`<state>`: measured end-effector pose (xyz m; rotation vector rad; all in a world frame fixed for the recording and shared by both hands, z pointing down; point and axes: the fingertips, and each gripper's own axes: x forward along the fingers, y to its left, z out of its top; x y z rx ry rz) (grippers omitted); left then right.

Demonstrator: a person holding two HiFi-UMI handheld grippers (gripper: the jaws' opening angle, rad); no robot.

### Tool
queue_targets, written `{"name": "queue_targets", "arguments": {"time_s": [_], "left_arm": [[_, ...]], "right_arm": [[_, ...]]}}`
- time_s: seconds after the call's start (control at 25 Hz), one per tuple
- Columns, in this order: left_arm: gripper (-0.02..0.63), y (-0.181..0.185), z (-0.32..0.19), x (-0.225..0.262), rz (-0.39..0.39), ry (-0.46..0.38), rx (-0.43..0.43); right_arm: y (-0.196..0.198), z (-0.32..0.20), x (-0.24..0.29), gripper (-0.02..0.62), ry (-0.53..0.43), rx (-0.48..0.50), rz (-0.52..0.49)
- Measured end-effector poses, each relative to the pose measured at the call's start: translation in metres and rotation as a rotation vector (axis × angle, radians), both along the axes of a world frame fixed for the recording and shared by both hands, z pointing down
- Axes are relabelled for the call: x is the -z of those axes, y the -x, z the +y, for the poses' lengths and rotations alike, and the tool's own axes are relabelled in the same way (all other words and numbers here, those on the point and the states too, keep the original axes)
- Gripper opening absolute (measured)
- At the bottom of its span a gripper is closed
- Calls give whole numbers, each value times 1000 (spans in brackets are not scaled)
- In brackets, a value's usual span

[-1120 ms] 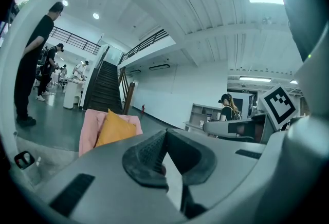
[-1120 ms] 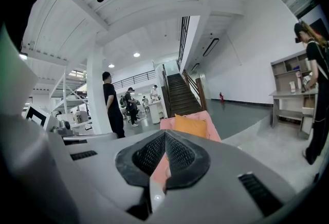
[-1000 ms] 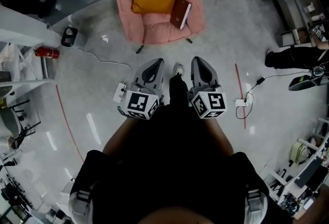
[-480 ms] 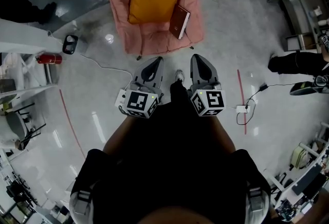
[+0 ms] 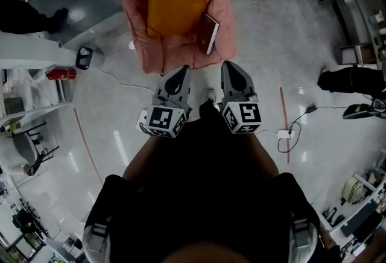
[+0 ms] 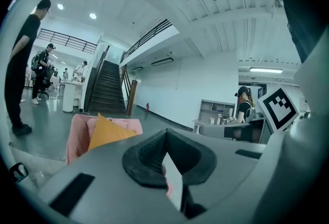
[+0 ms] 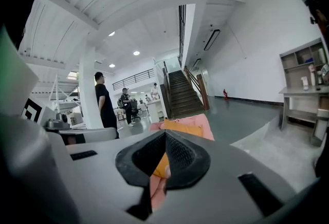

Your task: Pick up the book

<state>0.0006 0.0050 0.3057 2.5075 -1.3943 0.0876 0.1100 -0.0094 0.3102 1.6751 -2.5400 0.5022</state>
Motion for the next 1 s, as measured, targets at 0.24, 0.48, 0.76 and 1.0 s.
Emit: {"name": "queue_targets", "arguments": {"time_s": [0.24, 0.48, 0.76, 1.0], "left_arm": [[8, -28, -28, -6, 3, 23, 11], [8, -51, -36, -16, -11, 40, 25], [8, -42, -45, -21, -33, 43, 55], [8, -34, -66, -29, -22, 54, 41]], "right_arm": [[-25, -26, -12, -8, 24, 9, -6], [-47, -41, -22, -8, 34, 33, -7], [-45, -52, -32, -8, 54, 33, -21], [-38, -68, -40, -8, 71, 16, -6]]}}
